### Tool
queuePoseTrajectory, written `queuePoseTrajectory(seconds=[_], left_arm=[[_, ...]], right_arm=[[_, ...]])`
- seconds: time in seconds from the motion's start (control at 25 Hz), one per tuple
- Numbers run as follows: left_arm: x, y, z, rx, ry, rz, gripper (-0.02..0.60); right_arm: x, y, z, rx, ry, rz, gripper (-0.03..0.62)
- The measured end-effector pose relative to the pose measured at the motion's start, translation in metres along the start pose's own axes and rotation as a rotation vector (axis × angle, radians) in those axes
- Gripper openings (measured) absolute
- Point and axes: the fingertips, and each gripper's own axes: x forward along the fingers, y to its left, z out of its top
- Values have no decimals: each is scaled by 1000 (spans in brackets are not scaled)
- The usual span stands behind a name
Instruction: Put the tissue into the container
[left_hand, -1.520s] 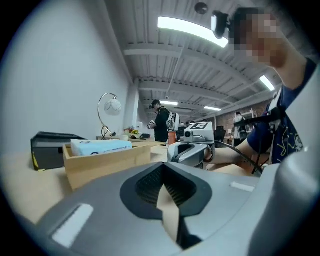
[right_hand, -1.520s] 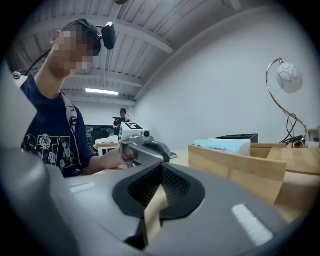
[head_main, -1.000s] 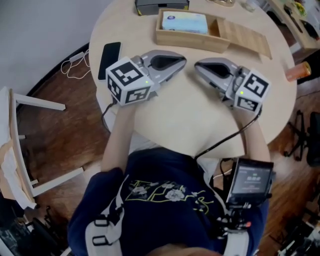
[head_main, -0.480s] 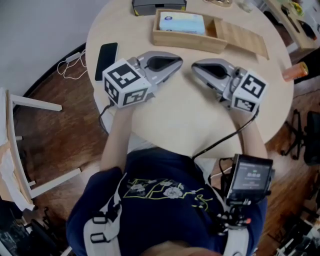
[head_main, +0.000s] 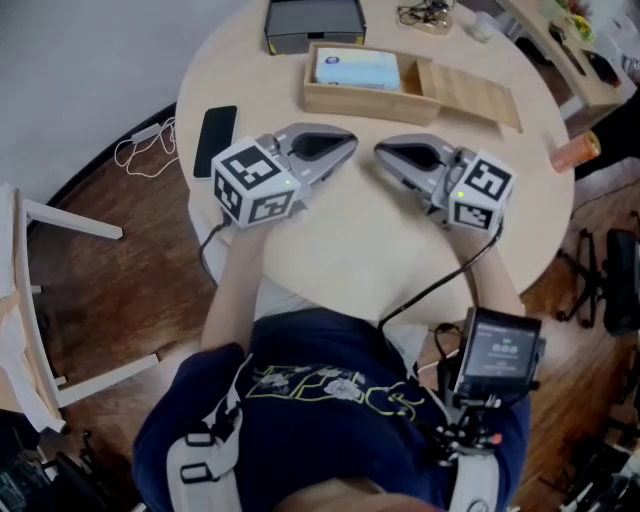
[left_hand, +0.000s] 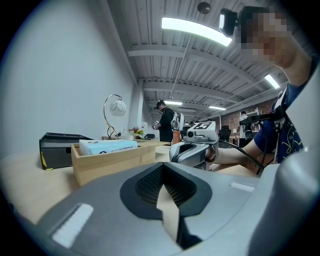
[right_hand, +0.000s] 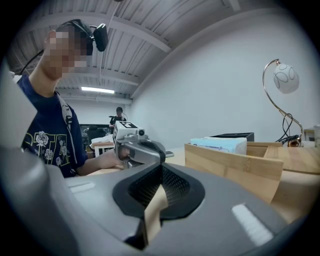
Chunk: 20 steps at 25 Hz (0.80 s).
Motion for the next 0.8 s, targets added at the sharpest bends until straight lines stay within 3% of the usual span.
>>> queuePoseTrajectory(seconds=[0.8], left_arm=[[-1, 0, 1, -1, -2, 0, 2]], right_arm=[[2, -4, -1, 9, 24, -25, 3]])
